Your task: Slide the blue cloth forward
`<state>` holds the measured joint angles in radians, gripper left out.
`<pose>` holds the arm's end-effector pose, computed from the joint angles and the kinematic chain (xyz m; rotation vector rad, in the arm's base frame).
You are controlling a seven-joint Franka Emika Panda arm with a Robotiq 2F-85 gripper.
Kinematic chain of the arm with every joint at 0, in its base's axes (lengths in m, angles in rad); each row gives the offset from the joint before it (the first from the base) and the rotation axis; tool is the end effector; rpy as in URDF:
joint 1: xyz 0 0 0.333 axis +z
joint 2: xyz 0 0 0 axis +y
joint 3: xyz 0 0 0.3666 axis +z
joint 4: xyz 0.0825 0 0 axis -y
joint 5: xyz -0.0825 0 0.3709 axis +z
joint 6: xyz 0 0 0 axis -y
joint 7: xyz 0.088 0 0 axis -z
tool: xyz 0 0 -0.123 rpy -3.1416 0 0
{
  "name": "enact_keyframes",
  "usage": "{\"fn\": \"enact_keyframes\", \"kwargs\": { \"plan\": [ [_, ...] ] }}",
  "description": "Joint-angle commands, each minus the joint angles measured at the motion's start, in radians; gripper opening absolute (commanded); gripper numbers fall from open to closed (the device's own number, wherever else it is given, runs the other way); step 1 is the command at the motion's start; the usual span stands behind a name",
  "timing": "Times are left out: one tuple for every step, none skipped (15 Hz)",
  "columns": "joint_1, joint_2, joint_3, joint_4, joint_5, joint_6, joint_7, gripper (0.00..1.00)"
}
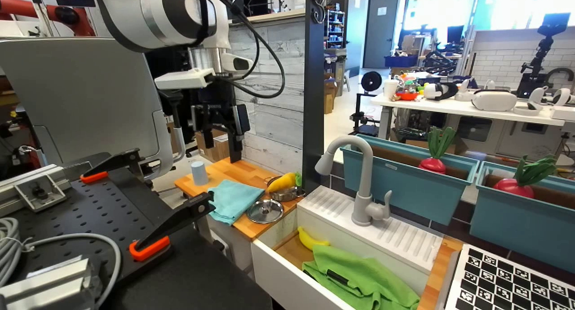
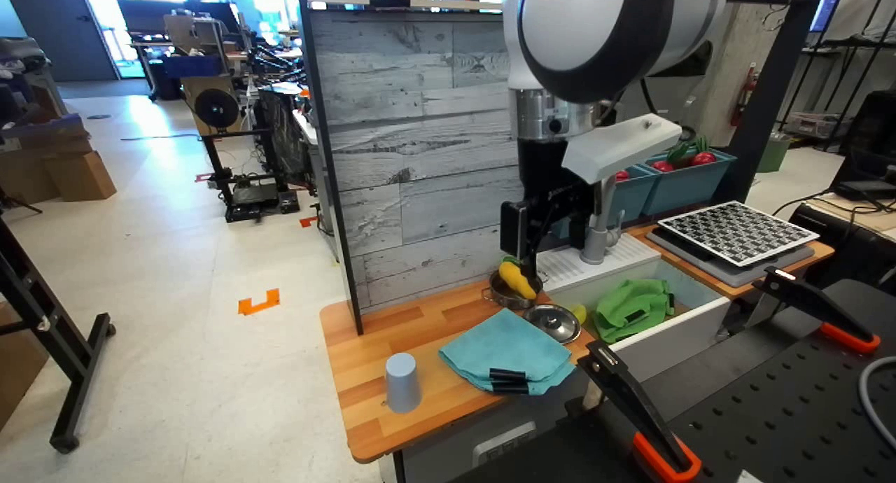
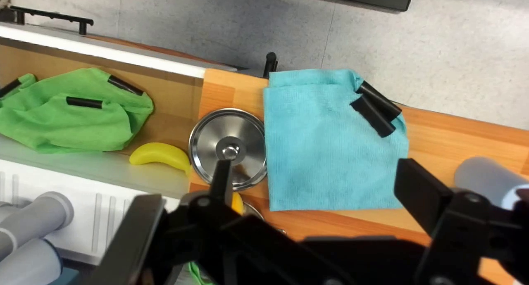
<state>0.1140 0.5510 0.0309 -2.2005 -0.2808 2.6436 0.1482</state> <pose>0.5466 0.0853 0.1587 2.9973 0.3722 -0.1339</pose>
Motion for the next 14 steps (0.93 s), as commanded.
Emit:
{"fn": "enact_keyframes", "kwargs": {
  "plan": [
    [0.009,0.092,-0.015,0.04,0.029,0.05,-0.045,1.0],
    [0.02,0.122,-0.023,0.054,0.027,0.06,-0.034,1.0],
    [0.029,0.146,-0.028,0.066,0.029,0.07,-0.02,1.0],
    [0.036,0.177,-0.03,0.085,0.029,0.079,-0.015,1.0],
    [0.046,0.209,-0.035,0.104,0.035,0.097,0.0,1.0],
    [0.054,0.236,-0.038,0.122,0.037,0.105,0.004,1.0],
    [0.059,0.258,-0.038,0.138,0.042,0.11,0.0,1.0],
    [0.064,0.286,-0.04,0.16,0.048,0.121,0.001,1.0],
    [0.07,0.309,-0.041,0.182,0.054,0.123,0.0,1.0],
    [0.085,0.34,-0.053,0.21,0.066,0.139,0.025,1.0],
    [0.084,0.365,-0.05,0.235,0.076,0.141,0.012,1.0],
    [0.088,0.39,-0.052,0.262,0.088,0.142,0.016,1.0],
    [0.093,0.414,-0.056,0.29,0.101,0.143,0.023,1.0],
    [0.097,0.437,-0.063,0.316,0.116,0.151,0.035,1.0]
  ]
}}
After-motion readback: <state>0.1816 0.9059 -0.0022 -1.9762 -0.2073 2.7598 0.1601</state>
